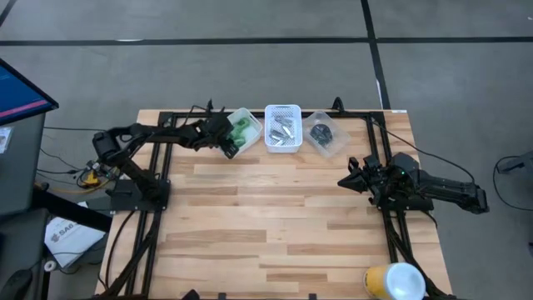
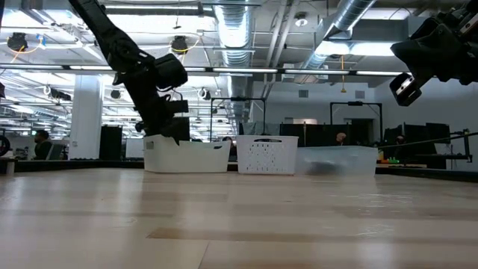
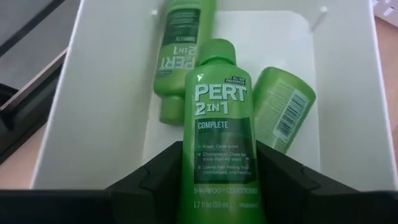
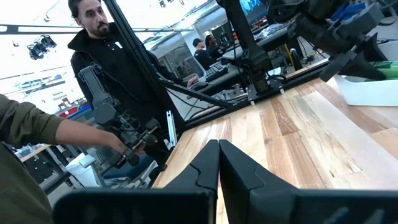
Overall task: Pick & Place Travel size toiletries
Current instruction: Put the green shampoo bottle into the left white bin, then return to Home Position
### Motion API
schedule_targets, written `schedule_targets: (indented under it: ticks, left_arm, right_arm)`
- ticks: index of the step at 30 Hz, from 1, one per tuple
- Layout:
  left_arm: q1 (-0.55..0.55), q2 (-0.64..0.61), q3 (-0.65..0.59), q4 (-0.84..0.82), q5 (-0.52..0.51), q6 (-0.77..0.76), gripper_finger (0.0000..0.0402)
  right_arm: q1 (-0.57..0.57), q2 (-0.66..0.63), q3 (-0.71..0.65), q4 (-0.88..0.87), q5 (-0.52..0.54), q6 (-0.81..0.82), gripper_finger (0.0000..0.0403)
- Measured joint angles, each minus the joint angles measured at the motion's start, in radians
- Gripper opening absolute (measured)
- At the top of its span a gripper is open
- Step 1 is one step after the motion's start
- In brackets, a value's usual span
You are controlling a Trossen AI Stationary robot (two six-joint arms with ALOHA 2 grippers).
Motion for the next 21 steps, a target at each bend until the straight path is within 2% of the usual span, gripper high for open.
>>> schedule_targets:
  ticks: [7, 16, 21]
  left_arm:
    - [-0.005, 0.0, 0.0, 0.009, 0.005, 0.0, 0.0176]
    - [-0.005, -0.001, 0.0, 0.013, 0.033, -0.001, 0.0244]
    - [-0.005, -0.036, 0.015, 0.011, 0.037, 0.004, 0.0254]
  right_arm:
    - [0.0, 0.0, 0.0, 0.0, 0.0, 0.0, 0.0005]
    - [0.0, 0.0, 0.0, 0.0, 0.0, 0.0, 0.0005]
    - [0.0, 0.0, 0.0, 0.0, 0.0, 0.0, 0.0005]
